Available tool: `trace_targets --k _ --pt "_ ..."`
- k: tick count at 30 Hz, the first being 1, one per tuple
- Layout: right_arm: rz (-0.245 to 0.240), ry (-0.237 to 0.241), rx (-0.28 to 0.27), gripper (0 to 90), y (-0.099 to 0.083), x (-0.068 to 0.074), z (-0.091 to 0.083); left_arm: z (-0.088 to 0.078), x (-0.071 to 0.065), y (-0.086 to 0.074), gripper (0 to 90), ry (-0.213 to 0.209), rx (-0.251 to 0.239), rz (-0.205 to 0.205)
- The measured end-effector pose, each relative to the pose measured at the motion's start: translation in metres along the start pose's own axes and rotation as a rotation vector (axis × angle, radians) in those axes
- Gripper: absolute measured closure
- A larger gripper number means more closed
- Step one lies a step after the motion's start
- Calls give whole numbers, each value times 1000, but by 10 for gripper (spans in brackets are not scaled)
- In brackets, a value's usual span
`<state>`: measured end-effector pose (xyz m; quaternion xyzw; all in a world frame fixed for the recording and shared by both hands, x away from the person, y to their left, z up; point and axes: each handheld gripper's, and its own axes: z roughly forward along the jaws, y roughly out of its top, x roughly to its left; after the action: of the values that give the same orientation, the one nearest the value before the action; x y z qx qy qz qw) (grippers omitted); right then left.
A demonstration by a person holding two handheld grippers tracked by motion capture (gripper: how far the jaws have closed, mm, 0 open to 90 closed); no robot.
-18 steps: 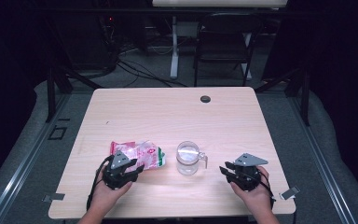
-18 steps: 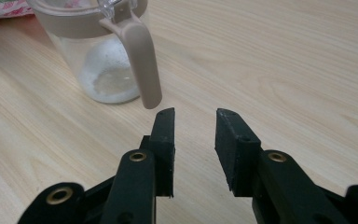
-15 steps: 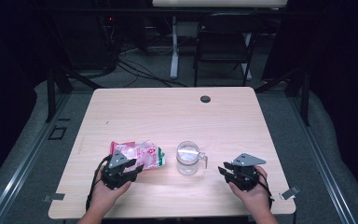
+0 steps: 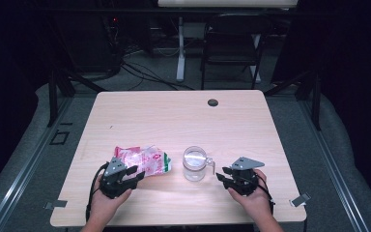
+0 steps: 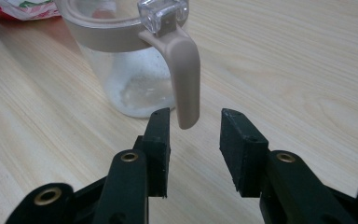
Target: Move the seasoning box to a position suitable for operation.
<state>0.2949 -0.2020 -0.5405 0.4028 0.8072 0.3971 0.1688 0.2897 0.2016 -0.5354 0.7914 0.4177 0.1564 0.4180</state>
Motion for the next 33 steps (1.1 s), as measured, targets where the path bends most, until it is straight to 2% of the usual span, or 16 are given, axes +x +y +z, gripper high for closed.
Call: trace_targets --k 2,4,7,12,17,20,22,25,30,33 --pt "-6 9 8 620 2 1 3 -3 1 -2 614 -4 0 -2" --pt "-10 3 5 611 4 3 9 -5 2 -4 623 1 0 -8" --pt "-25 -10 29 617 9 4 19 -9 2 -6 613 7 -8 -17" --pt "-44 -21 60 630 11 5 33 -14 3 -10 570 48 -44 -9" --pt "-32 -34 66 640 13 4 38 -17 6 -13 492 57 -44 -21" --pt "2 -39 56 635 15 3 42 -19 6 -15 481 51 -47 -23" --pt "-2 -48 59 634 16 4 44 -18 6 -16 506 45 -12 -15" --pt "-13 -49 72 640 16 4 46 -18 5 -17 560 30 3 2" --pt "-16 -39 75 729 18 5 47 -21 4 -17 611 37 -2 0" --pt "-32 -55 76 743 18 8 47 -23 4 -17 628 35 -11 -3"
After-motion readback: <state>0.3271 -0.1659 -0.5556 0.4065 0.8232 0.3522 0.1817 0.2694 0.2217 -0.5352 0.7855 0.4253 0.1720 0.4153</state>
